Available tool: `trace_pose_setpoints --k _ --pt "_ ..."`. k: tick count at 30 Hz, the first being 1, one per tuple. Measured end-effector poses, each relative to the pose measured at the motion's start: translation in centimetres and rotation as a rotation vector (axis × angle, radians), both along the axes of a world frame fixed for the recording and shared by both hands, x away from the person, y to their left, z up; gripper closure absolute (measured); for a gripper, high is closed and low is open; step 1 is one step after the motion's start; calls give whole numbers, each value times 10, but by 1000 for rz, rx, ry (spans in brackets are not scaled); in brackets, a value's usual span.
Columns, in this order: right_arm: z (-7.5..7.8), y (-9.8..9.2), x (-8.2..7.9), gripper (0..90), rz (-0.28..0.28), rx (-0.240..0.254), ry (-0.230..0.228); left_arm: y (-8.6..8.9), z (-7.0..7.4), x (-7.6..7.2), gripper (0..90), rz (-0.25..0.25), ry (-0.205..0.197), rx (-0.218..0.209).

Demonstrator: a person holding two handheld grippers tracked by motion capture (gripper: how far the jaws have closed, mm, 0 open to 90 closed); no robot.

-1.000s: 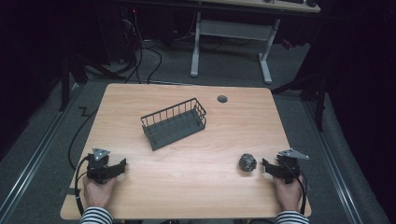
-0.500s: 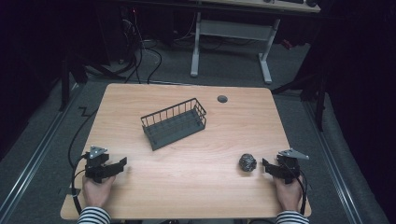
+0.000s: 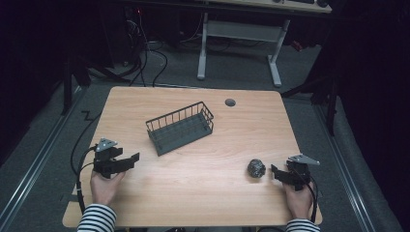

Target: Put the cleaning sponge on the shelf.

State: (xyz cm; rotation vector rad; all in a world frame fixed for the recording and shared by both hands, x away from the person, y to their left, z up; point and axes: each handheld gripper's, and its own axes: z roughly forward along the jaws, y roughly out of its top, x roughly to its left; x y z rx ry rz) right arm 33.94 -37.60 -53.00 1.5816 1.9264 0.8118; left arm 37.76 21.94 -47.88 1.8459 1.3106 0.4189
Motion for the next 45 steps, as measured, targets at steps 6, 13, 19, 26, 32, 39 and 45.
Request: trace_pose_setpoints --k 6,13,19,26,32,39,45 --pt "0 0 0 298 0 -1 0 -11 16 9 276 -27 -15 3" --pt "0 0 0 298 0 0 0 -21 34 21 275 -52 -23 22" --pt "0 0 0 298 1 0 0 -31 43 31 279 -69 -25 34" --pt "0 0 0 297 -1 -1 1 -43 46 46 285 -71 -18 39" --pt "0 0 0 297 -1 -1 2 -50 44 58 297 -63 -10 44" --pt "0 0 0 297 -1 0 2 -55 41 68 310 -50 2 72" --pt "0 0 0 297 1 -3 0 -58 37 72 334 -43 5 68"
